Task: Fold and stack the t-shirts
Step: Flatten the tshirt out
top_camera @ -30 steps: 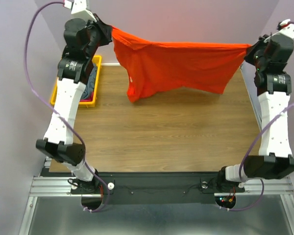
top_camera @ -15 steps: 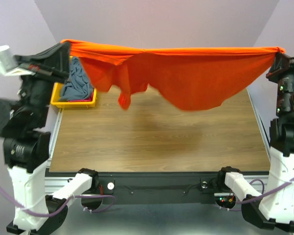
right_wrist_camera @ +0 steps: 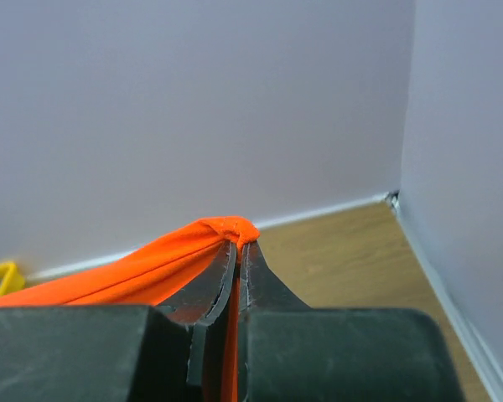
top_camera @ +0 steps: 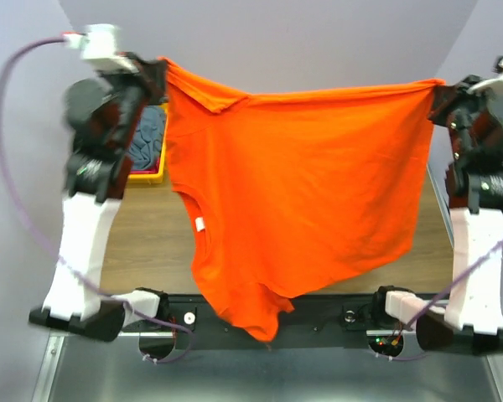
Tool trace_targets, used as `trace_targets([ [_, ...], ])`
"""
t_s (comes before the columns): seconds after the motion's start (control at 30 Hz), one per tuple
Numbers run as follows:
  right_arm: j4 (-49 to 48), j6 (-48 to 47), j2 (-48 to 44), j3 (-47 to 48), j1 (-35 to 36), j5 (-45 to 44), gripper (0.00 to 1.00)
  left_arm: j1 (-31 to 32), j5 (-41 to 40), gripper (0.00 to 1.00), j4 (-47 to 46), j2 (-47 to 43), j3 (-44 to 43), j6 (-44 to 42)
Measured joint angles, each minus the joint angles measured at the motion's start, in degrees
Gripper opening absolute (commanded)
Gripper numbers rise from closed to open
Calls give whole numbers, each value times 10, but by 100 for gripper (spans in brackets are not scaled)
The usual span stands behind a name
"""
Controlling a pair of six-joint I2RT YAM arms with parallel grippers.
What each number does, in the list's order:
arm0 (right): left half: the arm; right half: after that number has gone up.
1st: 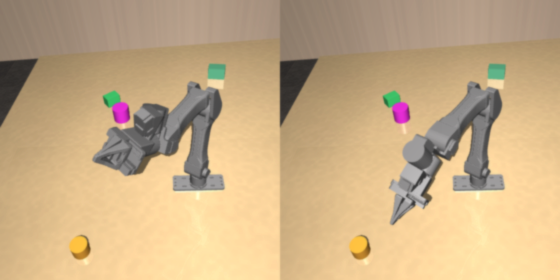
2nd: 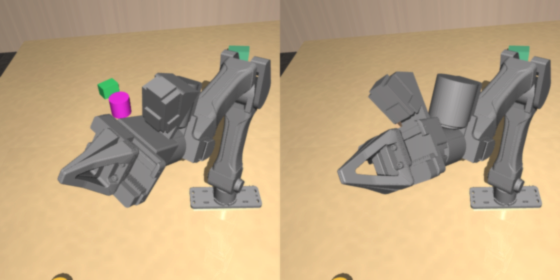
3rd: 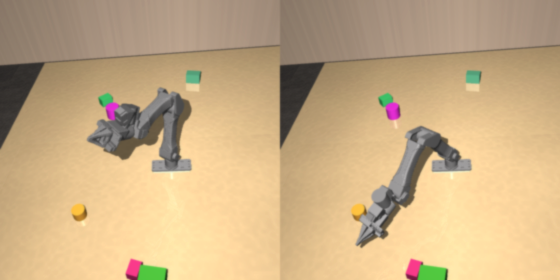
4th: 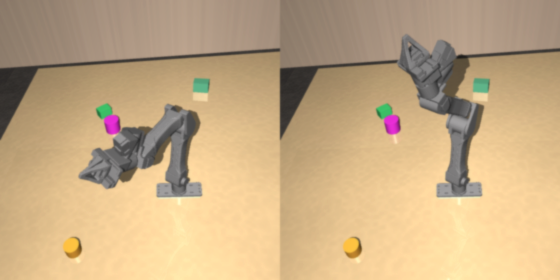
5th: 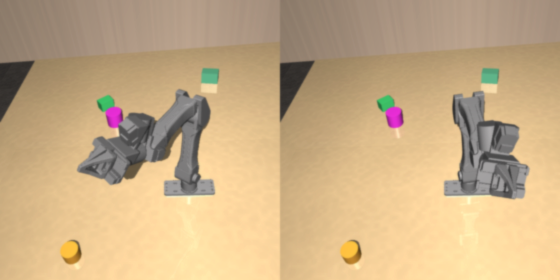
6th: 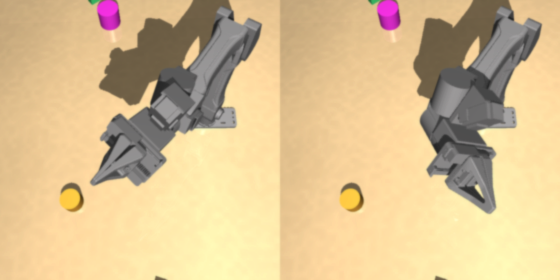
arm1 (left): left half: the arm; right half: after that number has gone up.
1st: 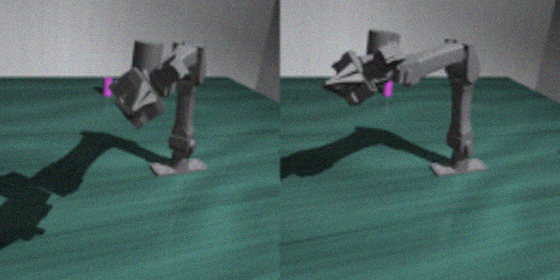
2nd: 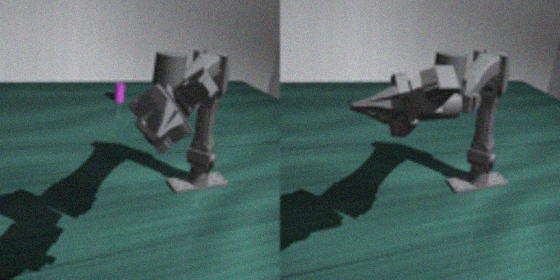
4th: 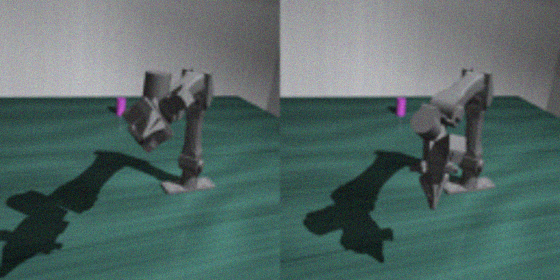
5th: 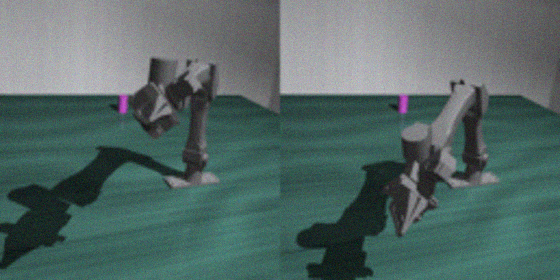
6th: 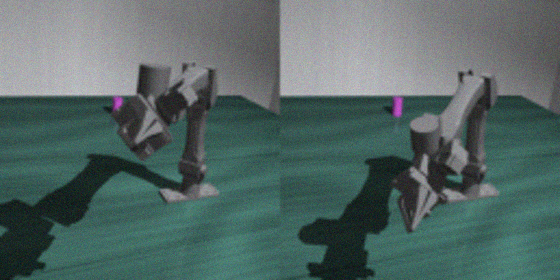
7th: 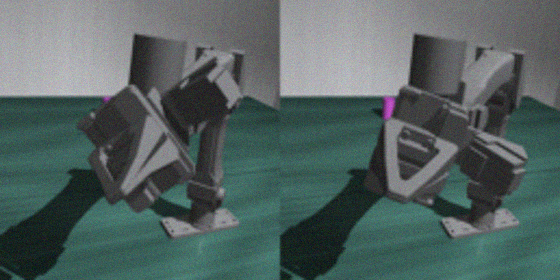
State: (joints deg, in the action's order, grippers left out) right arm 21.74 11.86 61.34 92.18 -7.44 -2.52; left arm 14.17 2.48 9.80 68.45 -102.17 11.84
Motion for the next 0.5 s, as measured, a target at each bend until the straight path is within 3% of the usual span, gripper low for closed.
trace_targets([
  [0.23,-19,18,133,-97,0,25,1,0,-20,0,-26,188,128,-14],
  [0.5,-101,45,328,-238,0,-4,1,-3,-42,0,-20,468,134,-3],
])
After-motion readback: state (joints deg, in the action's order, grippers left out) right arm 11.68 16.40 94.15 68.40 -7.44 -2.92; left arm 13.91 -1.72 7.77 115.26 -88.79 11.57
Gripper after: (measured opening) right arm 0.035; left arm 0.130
